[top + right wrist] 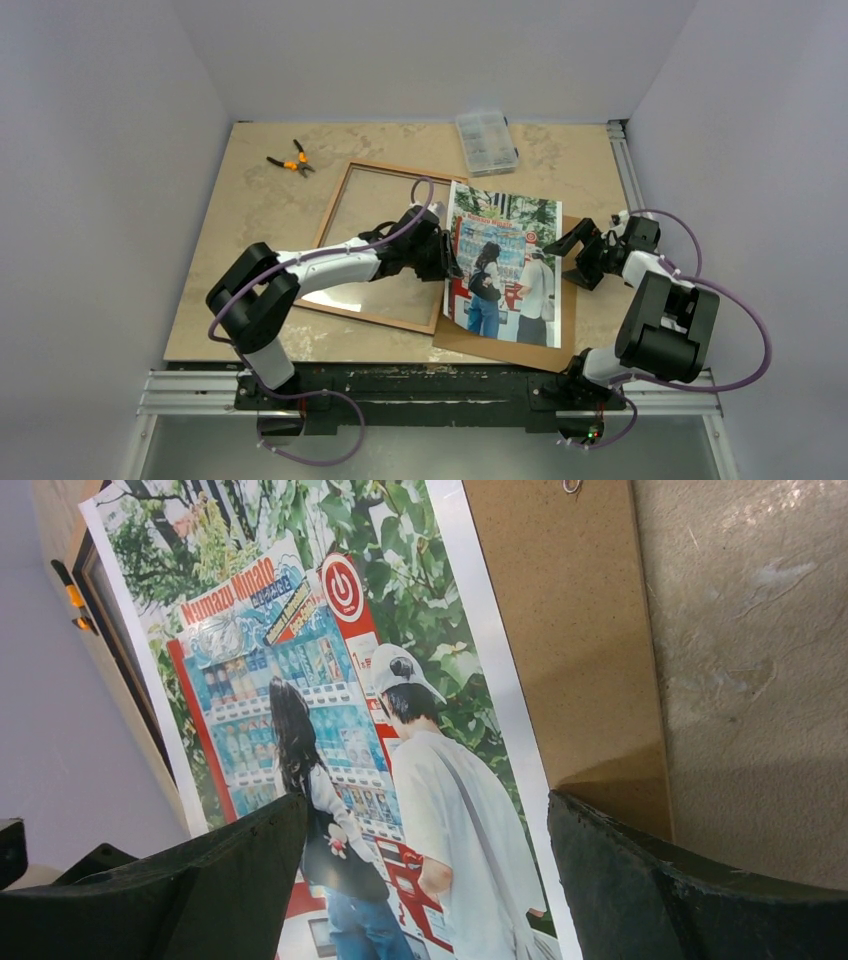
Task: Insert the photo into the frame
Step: Pick up the photo at the center of the board.
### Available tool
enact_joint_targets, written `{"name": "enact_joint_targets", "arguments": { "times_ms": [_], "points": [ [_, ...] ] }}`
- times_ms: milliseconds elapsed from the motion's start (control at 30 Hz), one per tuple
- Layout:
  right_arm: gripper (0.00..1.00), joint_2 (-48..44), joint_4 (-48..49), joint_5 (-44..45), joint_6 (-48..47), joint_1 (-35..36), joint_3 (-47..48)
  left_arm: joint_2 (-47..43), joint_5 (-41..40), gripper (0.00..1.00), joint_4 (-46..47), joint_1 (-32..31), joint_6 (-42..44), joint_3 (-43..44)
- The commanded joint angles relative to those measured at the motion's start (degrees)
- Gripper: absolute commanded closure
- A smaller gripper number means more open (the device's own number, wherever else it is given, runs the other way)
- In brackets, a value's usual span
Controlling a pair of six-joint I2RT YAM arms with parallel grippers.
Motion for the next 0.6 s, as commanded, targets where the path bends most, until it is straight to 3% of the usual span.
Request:
{"name": "enact_joint_targets", "arguments": {
  "times_ms": [0, 100, 567],
  "points": [
    [0.10, 0.8, -4.4, 3.7, -2.0, 0.9, -1.4, 1.4, -3.1, 0.79, -3.8, -0.6, 1.1, 2.7],
    [0.10, -0.4, -5.6, 3.4, -2.2, 1.1, -0.6, 0.2, -3.7, 1.00, -4.4, -0.6, 1.5, 2.4],
    [0.09, -7.4, -14.1, 4.0, -3.7, 4.5, 6.7, -16.7, -10.3, 1.00, -13.5, 0.8, 3.5, 2.1]
  ]
}}
